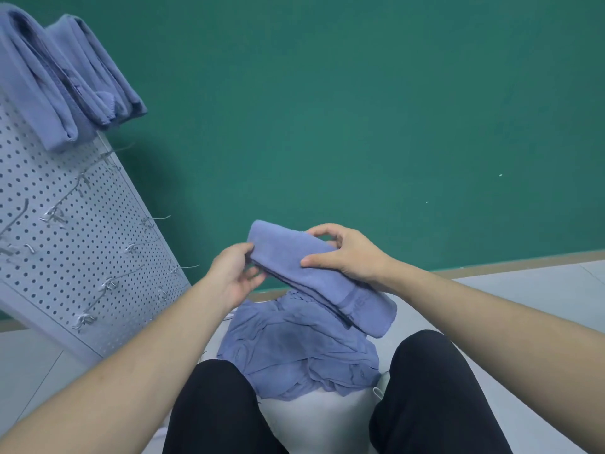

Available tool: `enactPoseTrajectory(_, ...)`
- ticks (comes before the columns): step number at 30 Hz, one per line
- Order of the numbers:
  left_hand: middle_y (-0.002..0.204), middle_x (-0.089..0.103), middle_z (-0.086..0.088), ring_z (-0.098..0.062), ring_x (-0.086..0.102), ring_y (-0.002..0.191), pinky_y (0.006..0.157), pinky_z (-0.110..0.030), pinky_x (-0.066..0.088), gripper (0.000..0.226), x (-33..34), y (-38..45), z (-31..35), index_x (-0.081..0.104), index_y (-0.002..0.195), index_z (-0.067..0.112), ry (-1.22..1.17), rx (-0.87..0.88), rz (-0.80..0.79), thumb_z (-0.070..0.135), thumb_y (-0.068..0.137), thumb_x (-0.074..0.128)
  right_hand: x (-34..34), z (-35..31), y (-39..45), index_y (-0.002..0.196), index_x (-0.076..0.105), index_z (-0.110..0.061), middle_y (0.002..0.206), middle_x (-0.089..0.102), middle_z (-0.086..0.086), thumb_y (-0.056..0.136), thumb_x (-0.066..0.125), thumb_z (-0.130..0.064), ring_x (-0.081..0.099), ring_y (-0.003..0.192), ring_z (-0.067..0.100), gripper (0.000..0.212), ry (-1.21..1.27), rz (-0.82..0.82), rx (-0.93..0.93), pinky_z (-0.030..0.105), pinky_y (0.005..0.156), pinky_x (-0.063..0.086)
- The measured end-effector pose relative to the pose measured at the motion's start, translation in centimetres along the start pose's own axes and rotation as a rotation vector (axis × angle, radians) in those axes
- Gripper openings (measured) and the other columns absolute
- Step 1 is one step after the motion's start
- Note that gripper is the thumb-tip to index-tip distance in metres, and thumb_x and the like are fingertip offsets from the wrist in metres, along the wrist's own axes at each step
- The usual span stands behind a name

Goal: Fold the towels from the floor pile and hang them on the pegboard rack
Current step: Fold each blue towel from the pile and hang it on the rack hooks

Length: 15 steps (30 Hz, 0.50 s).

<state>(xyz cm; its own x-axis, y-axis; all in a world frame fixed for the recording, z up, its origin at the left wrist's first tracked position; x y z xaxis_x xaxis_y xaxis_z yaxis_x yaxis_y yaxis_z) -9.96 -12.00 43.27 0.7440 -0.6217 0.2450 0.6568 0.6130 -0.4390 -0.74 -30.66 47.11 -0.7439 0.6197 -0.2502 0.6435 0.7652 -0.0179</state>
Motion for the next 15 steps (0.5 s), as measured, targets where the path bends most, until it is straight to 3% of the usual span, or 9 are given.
enactPoseTrajectory(3, 0.117, 0.057, 0.009, -0.012, 0.051, 0.110, 0.089, -0.030, 0.041, 0.017, 0.0, -1.0, 2.0, 0.057, 0.116, 0.024, 0.420, 0.375, 0.059, 0.029, 0.100, 0.057, 0.3, -0.9, 0.4, 0.128, 0.051, -0.033, 0.086, 0.071, 0.014, 0.079, 0.086, -0.019, 0.063, 0.072, 0.022, 0.062, -0.028, -0.113, 0.002, 0.035, 0.074, 0.054)
enactPoseTrajectory(5, 0.132, 0.057, 0.015, 0.001, 0.050, 0.122, 0.097, -0.020, 0.037, 0.030, 1.5, -2.3, 3.6, 0.052, 0.128, 0.028, 0.565, 0.596, -0.128, 0.035, 0.099, 0.060, 0.5, -1.5, 0.8, 0.124, 0.046, -0.029, 0.078, 0.068, 0.006, 0.081, 0.083, -0.014, 0.060, 0.068, 0.019, 0.059, -0.030, -0.173, -0.010, 0.031, 0.067, 0.052)
enactPoseTrajectory(6, 0.130, 0.062, 0.015, 0.006, 0.053, 0.121, 0.096, -0.013, 0.038, 0.029, 2.6, -3.1, 3.9, 0.051, 0.127, 0.029, 0.591, 0.614, -0.271, 0.034, 0.100, 0.059, 0.7, -1.7, 1.0, 0.120, 0.044, -0.026, 0.076, 0.066, 0.004, 0.081, 0.083, -0.013, 0.058, 0.066, 0.018, 0.057, -0.035, -0.198, -0.015, 0.030, 0.065, 0.050)
enactPoseTrajectory(7, 0.124, 0.067, 0.014, 0.010, 0.056, 0.115, 0.093, -0.008, 0.040, 0.026, 3.5, -3.9, 4.0, 0.052, 0.125, 0.029, 0.640, 0.603, -0.388, 0.034, 0.100, 0.058, 0.8, -2.0, 1.1, 0.115, 0.041, -0.023, 0.076, 0.063, 0.006, 0.081, 0.083, -0.013, 0.056, 0.067, 0.019, 0.055, -0.040, -0.222, -0.021, 0.031, 0.064, 0.048)
enactPoseTrajectory(9, 0.111, 0.071, 0.014, 0.007, 0.062, 0.104, 0.093, -0.013, 0.043, 0.019, 4.5, -4.6, 4.5, 0.059, 0.114, 0.031, 0.788, 0.657, -0.487, 0.036, 0.096, 0.064, 1.1, -2.7, 1.4, 0.105, 0.037, -0.019, 0.075, 0.062, 0.004, 0.081, 0.083, -0.009, 0.055, 0.067, 0.016, 0.052, -0.035, -0.250, -0.037, 0.028, 0.063, 0.047)
enactPoseTrajectory(12, 0.088, 0.069, 0.015, -0.004, 0.062, 0.079, 0.080, -0.029, 0.049, 0.035, 4.5, -4.8, 5.1, 0.063, 0.100, 0.037, 0.934, 0.646, -0.512, 0.062, 0.077, 0.068, 1.1, -3.9, 1.9, 0.093, 0.036, -0.019, 0.062, 0.052, -0.014, 0.079, 0.083, -0.005, 0.045, 0.055, 0.002, 0.051, -0.090, -0.227, -0.065, 0.016, 0.053, 0.038)
enactPoseTrajectory(15, 0.069, 0.059, 0.018, -0.005, 0.048, 0.062, 0.064, -0.028, 0.040, 0.044, 3.3, -4.9, 5.7, 0.061, 0.092, 0.030, 1.075, 0.546, -0.465, 0.071, 0.075, 0.064, 1.5, -4.8, 2.2, 0.095, 0.040, -0.020, 0.066, 0.051, -0.009, 0.077, 0.086, -0.014, 0.044, 0.056, 0.005, 0.050, -0.173, -0.242, -0.073, 0.019, 0.053, 0.037)
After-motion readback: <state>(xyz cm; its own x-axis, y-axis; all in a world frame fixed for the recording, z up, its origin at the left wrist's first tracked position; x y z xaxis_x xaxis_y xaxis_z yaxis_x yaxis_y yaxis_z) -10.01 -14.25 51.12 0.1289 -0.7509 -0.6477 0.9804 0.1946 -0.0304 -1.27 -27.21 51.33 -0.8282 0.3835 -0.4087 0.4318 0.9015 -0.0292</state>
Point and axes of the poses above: each hand's wrist, its own y-axis towards the middle knuckle, its own x-axis out of the palm, z = x × y, the point moved 5 cm from there along y, towards the middle knuckle
